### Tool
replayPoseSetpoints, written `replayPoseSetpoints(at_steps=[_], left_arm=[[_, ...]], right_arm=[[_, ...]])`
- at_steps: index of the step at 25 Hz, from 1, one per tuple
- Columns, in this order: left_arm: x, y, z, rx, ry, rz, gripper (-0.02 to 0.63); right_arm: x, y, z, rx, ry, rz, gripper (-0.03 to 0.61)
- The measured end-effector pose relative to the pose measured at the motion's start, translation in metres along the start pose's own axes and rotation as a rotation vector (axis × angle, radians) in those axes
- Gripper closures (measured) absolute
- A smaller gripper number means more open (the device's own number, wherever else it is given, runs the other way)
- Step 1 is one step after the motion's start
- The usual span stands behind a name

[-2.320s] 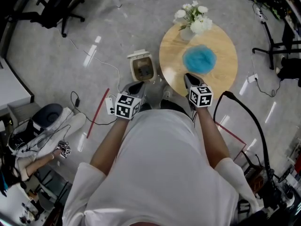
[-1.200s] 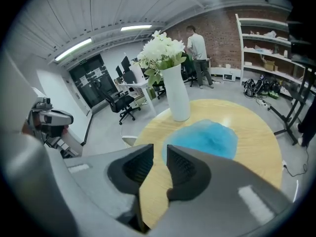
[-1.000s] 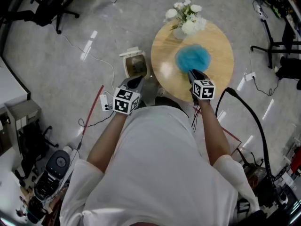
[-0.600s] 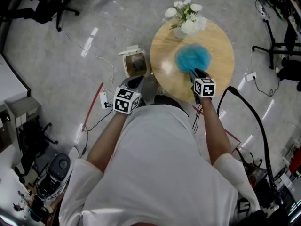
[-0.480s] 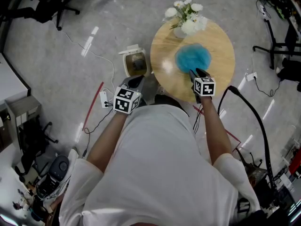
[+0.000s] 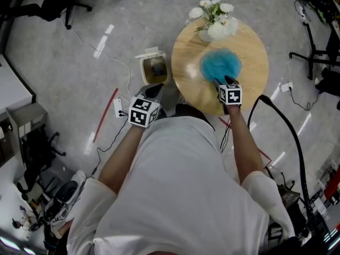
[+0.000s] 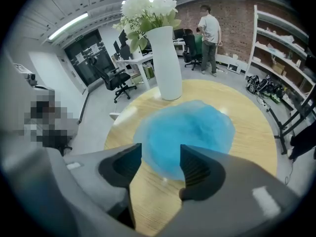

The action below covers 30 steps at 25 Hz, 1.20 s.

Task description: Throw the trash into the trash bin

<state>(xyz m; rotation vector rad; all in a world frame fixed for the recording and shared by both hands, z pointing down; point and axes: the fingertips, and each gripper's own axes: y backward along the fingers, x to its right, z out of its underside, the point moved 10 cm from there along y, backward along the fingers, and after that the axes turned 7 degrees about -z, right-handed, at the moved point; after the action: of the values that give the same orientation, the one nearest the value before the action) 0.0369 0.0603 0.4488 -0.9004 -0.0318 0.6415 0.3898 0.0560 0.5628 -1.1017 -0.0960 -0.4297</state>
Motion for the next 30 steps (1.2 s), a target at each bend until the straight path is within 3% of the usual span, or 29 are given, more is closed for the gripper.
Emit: replayPoseSetpoints(at_steps=[11,19,30], left_arm=[[-0.002,-0.003,-0.001,-0.010,0.025,-0.019,0.611],[-0.002,-0.005,0.001,-0.017,0.042,-0.031,0.611],[-0.005,-0.003,0.007,-0.026,0.061,-0.049,0.611]], right_arm=[[0.011,-0.019,-0.002,-0.074,0.026,0.005,0.259],[0.015,-0.030,0.004,-0.117,0.047,0.005,0.255],[0.020,-0.036,0.006,-0.121,0.052,0.074,0.430]])
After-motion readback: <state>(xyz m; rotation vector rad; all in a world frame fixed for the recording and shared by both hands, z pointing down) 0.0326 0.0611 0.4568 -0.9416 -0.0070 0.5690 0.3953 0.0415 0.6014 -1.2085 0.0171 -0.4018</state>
